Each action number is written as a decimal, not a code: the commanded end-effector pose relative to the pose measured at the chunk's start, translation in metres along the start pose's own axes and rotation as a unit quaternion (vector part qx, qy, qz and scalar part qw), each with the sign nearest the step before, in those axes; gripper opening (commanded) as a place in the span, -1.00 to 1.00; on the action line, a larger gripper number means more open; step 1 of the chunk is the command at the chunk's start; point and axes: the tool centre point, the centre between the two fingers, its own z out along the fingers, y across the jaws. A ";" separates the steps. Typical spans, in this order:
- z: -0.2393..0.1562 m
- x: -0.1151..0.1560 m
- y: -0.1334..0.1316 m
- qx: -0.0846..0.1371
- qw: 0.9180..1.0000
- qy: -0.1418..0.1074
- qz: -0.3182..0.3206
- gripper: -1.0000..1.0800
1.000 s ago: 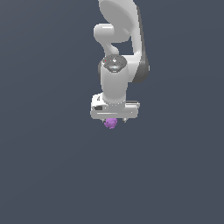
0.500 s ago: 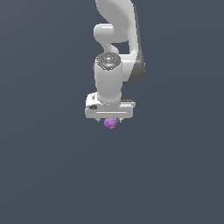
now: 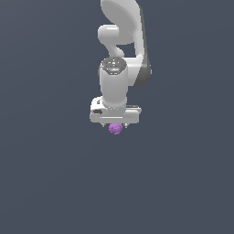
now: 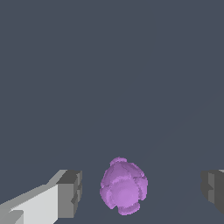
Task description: Pick up the object and move it to a goal position.
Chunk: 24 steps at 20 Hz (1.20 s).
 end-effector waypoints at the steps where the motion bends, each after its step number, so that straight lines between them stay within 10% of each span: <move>1: 0.005 -0.004 -0.001 0.001 1.000 -0.001 0.017 0.92; 24: 0.065 -0.070 -0.001 0.000 0.970 -0.009 0.243 0.92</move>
